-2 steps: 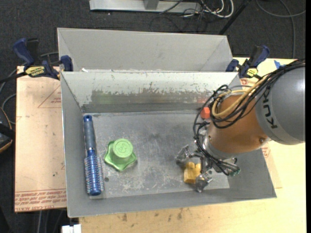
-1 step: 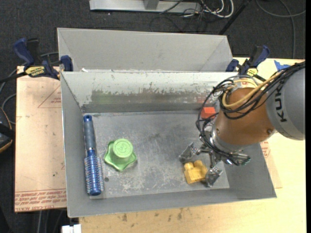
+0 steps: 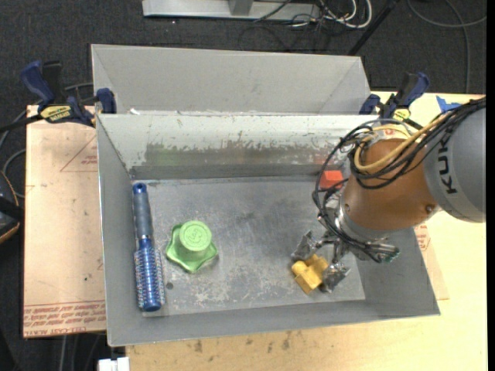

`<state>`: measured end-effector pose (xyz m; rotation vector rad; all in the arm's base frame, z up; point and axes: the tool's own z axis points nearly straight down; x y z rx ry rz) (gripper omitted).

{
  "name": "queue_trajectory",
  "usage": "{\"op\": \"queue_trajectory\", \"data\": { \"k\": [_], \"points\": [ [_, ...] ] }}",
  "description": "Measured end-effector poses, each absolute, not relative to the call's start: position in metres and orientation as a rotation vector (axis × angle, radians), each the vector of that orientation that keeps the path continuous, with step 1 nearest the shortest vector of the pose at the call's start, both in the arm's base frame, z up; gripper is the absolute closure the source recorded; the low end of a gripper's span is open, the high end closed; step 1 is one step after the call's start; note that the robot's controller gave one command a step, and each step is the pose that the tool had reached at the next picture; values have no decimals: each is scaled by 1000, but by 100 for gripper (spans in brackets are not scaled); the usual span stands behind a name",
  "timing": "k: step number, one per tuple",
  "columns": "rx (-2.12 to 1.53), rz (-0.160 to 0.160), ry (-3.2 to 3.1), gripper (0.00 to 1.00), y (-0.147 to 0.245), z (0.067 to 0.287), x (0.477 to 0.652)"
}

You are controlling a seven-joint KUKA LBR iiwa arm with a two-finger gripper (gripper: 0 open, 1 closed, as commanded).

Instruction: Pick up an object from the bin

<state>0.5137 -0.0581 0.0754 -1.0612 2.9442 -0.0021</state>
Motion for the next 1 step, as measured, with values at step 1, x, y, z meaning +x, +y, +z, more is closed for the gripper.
{"op": "queue_trajectory", "data": {
  "k": [1],
  "points": [
    [-1043, -4, 2953, 100, -38, 215, 494]
  ]
}}
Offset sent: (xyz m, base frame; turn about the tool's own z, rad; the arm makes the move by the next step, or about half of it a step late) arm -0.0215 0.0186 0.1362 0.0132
